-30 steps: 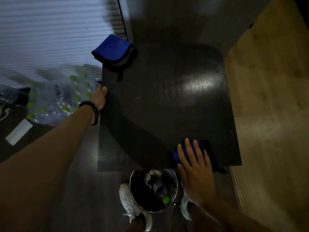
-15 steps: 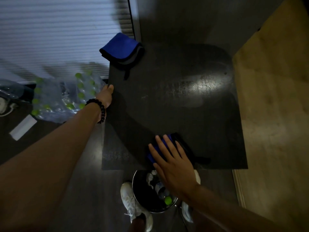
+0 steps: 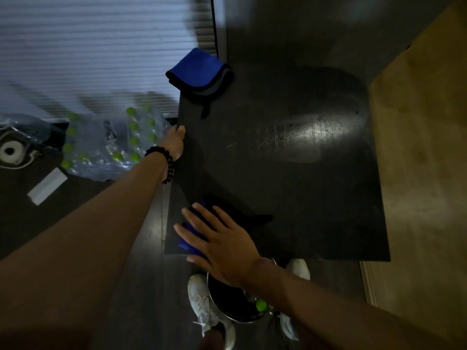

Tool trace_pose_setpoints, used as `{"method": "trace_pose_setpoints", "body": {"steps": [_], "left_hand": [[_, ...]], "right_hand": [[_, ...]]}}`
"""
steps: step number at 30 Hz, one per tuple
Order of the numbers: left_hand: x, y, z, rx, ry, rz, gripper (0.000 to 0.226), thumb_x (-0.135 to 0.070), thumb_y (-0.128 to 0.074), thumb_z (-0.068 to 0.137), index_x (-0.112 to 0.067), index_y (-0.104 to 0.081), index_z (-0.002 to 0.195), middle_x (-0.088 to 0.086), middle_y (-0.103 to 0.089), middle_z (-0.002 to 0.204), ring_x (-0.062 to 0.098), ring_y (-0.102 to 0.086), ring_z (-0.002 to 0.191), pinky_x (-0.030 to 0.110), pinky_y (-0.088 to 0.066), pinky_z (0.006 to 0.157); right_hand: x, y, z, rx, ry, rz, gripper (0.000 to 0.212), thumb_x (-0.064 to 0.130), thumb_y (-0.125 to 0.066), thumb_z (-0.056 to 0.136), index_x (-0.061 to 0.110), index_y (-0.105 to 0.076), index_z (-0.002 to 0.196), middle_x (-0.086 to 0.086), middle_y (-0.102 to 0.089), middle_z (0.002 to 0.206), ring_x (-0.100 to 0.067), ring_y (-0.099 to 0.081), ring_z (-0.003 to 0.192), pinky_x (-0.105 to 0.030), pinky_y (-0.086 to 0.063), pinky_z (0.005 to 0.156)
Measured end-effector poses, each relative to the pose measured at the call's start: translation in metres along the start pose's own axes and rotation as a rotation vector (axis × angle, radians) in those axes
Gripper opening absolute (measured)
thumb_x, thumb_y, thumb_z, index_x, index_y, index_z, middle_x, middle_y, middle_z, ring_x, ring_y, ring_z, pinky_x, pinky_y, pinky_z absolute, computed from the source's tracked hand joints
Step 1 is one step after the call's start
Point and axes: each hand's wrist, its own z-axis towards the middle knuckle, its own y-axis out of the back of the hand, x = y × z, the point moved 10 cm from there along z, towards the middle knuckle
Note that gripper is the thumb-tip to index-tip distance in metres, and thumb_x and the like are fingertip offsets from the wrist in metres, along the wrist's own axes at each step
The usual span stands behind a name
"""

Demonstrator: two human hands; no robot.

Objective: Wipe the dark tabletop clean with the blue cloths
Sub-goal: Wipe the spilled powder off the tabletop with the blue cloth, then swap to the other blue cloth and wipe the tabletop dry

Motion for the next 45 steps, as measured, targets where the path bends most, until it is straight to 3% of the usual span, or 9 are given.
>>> {"method": "trace_pose_setpoints", "body": {"steps": [7,14,18,22,28,32,38,41,45], "left_hand": [[0.003,-0.003,-0.001,-0.007,0.012,0.045,0.044,-0.008,-0.022,0.103,0.003,-0.023,0.146,0.025,-0.022,0.157,0.038,-0.024,0.144,0.044,-0.024,0.117],[-0.002,0.001,-0.001,-0.059,0.013,0.02,0.054,-0.043,-0.028,0.101,-0.021,-0.025,0.15,0.009,-0.026,0.158,0.028,-0.028,0.144,0.042,-0.024,0.119],[-0.006,0.001,-0.003,-0.057,0.009,-0.013,0.051,-0.039,-0.03,0.101,-0.019,-0.029,0.148,0.011,-0.032,0.155,0.03,-0.035,0.14,0.045,-0.031,0.115],[-0.013,0.0,-0.001,-0.021,0.047,-0.02,0.047,-0.024,-0.032,0.101,0.002,-0.037,0.141,0.024,-0.037,0.15,0.038,-0.038,0.137,0.046,-0.033,0.113],[-0.021,0.012,0.006,-0.127,0.092,-0.033,0.044,-0.022,-0.041,0.092,-0.001,-0.053,0.128,0.022,-0.052,0.137,0.037,-0.05,0.124,0.047,-0.04,0.107],[-0.036,0.02,0.007,-0.269,0.007,-0.017,0.041,-0.026,-0.039,0.092,0.0,-0.056,0.12,0.013,-0.057,0.111,0.027,-0.053,0.099,0.035,-0.04,0.091],[-0.12,0.044,-0.025,-0.729,-0.503,0.415,0.053,-0.038,-0.05,0.09,-0.01,-0.041,0.134,0.02,-0.042,0.136,0.038,-0.045,0.12,0.048,-0.04,0.097],[-0.154,0.031,-0.01,-0.668,-0.647,0.555,0.052,-0.039,-0.044,0.095,-0.022,-0.036,0.143,0.02,-0.03,0.15,0.042,-0.035,0.131,0.054,-0.032,0.106],[-0.148,0.02,0.051,-0.37,-0.365,0.435,0.067,-0.037,-0.051,0.095,-0.02,-0.019,0.151,0.027,-0.031,0.151,0.043,-0.034,0.136,0.05,-0.03,0.112]], "right_hand": [[0.037,-0.006,0.014,0.072,0.323,-0.059,0.075,0.035,-0.062,0.094,0.023,-0.025,0.157,-0.009,-0.019,0.167,-0.03,-0.006,0.154,-0.05,-0.009,0.124],[0.026,-0.001,-0.029,0.066,0.617,-0.203,0.046,0.021,-0.037,0.108,0.025,-0.039,0.154,0.005,-0.028,0.165,-0.02,-0.012,0.155,-0.04,-0.015,0.123],[0.007,0.01,-0.047,0.113,0.665,-0.001,0.044,0.016,-0.04,0.108,0.017,-0.042,0.152,0.001,-0.036,0.161,-0.018,-0.019,0.153,-0.041,-0.021,0.121],[-0.015,0.017,-0.054,0.145,0.645,0.1,0.046,0.02,-0.045,0.107,0.016,-0.041,0.153,0.002,-0.034,0.163,-0.015,-0.016,0.154,-0.041,-0.019,0.122],[-0.051,0.04,-0.05,0.002,0.428,0.339,0.038,0.022,-0.054,0.105,0.01,-0.057,0.141,-0.002,-0.049,0.153,-0.013,-0.038,0.146,-0.04,-0.034,0.117],[-0.089,0.048,-0.037,-0.09,-0.084,0.741,0.04,0.038,-0.037,0.108,0.029,-0.052,0.144,0.005,-0.062,0.141,-0.009,-0.06,0.124,-0.036,-0.047,0.105],[-0.17,0.073,-0.021,-0.483,-0.741,1.546,0.033,0.033,-0.044,0.105,0.016,-0.071,0.115,-0.007,-0.075,0.112,-0.022,-0.07,0.108,-0.023,-0.054,0.088],[-0.204,0.098,-0.004,-0.616,-0.834,1.789,0.032,0.024,-0.041,0.108,0.013,-0.07,0.116,-0.007,-0.076,0.112,-0.02,-0.071,0.107,-0.026,-0.055,0.087],[-0.246,0.128,0.015,-0.764,-0.879,1.855,0.034,0.026,-0.04,0.108,0.011,-0.065,0.126,-0.01,-0.075,0.117,-0.023,-0.071,0.109,-0.037,-0.056,0.094]]}}
